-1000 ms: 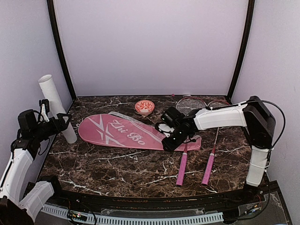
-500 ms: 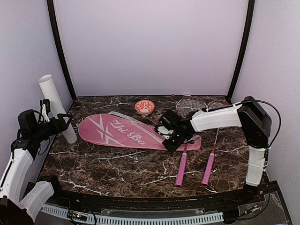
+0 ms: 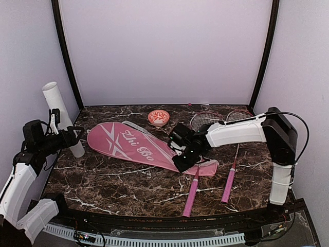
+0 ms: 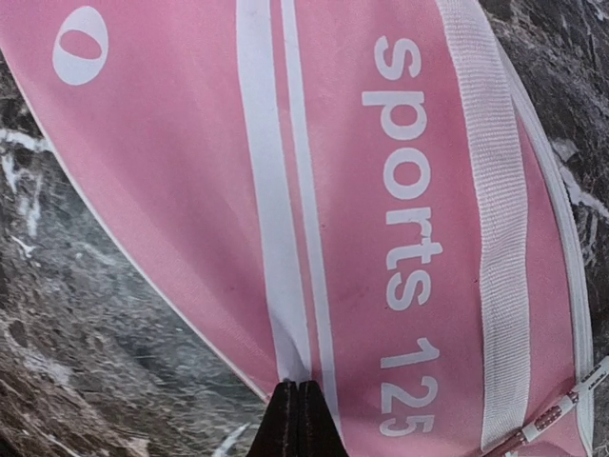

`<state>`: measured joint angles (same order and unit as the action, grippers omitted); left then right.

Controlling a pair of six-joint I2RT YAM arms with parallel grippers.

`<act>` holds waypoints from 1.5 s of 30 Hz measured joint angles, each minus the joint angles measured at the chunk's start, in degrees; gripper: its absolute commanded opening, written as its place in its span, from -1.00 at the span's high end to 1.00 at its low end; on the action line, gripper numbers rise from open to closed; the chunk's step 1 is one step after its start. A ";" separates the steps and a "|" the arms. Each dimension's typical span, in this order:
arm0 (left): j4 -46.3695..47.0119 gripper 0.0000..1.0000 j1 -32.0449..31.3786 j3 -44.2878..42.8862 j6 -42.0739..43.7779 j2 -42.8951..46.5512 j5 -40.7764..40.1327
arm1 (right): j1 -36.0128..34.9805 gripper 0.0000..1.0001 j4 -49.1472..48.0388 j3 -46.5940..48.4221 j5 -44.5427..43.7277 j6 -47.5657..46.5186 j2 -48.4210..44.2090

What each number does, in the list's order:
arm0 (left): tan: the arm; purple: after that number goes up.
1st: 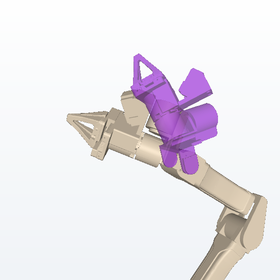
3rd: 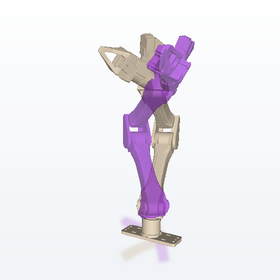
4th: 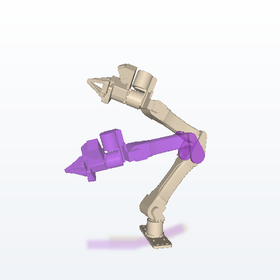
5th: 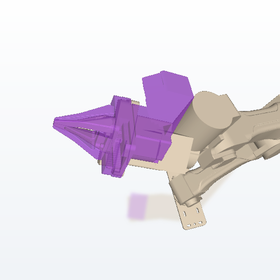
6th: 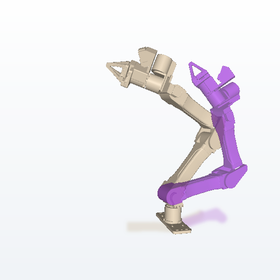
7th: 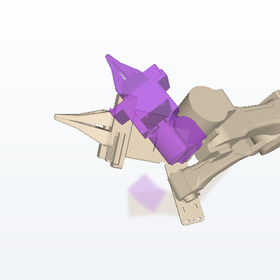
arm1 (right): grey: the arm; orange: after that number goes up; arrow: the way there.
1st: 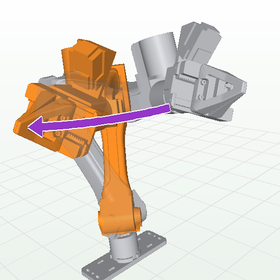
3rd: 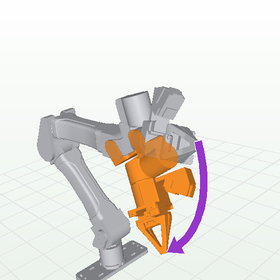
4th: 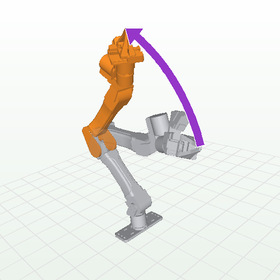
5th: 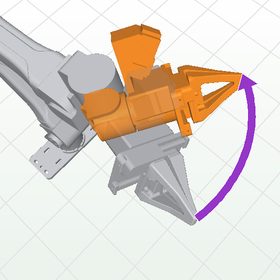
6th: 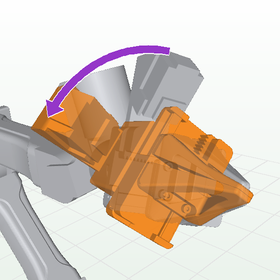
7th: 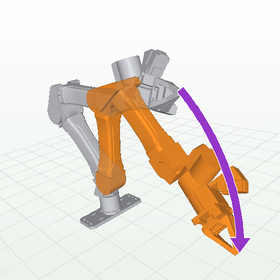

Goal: Pack up the badminton gear
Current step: Adjust the racket bag at the center of the board.

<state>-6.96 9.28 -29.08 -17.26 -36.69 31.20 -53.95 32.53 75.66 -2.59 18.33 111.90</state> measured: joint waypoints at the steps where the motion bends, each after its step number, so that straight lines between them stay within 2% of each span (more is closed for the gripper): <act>1: 0.00 -0.72 -0.59 -0.02 0.09 -0.02 -0.24 | -0.55 1.00 0.92 0.72 0.15 2.05 0.00; 8: -0.79 -0.71 -4.90 -0.02 0.57 -0.61 -2.16 | -5.03 1.00 2.93 7.43 1.36 14.93 0.35; 15: -2.38 -0.71 -7.72 -0.02 0.63 -0.11 -4.35 | -9.84 0.98 2.21 14.51 2.38 23.37 6.54; 19: -3.28 -0.71 -8.61 -0.02 0.63 0.52 -5.18 | -11.37 0.43 2.36 15.21 1.86 25.29 7.52; 20: -3.37 -0.70 -8.76 -0.02 0.63 0.68 -5.27 | -11.56 0.23 2.29 15.23 1.27 25.14 7.26; 22: -3.52 -0.69 -9.11 -0.02 0.57 1.03 -5.27 | -11.63 0.01 2.43 14.97 -0.26 24.61 6.10; 25: -3.74 -0.68 -10.45 -0.02 0.28 1.53 -5.49 | -10.75 -0.12 2.51 12.66 -2.54 22.73 1.44; 28: -3.91 -0.65 -13.03 -0.02 -0.33 1.64 -6.19 | -7.89 -0.17 2.23 9.99 -3.45 20.72 -3.28; 32: -3.41 -0.63 -18.78 0.28 -1.92 0.76 -8.46 | -0.61 -0.21 0.46 5.55 -3.26 15.67 -7.17; 38: -0.94 -0.62 -31.19 0.70 -5.01 -3.37 -15.37 | 8.28 -0.26 -0.55 4.37 -2.05 7.89 -3.50; 45: 2.82 -0.62 -42.99 0.83 -8.81 -8.04 -23.56 | 12.02 -0.29 -3.13 4.37 2.49 1.09 2.27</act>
<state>-4.14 -33.71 -28.25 -26.06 -44.73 7.64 -41.93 29.41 80.03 -0.10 19.42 114.17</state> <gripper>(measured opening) 0.810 0.642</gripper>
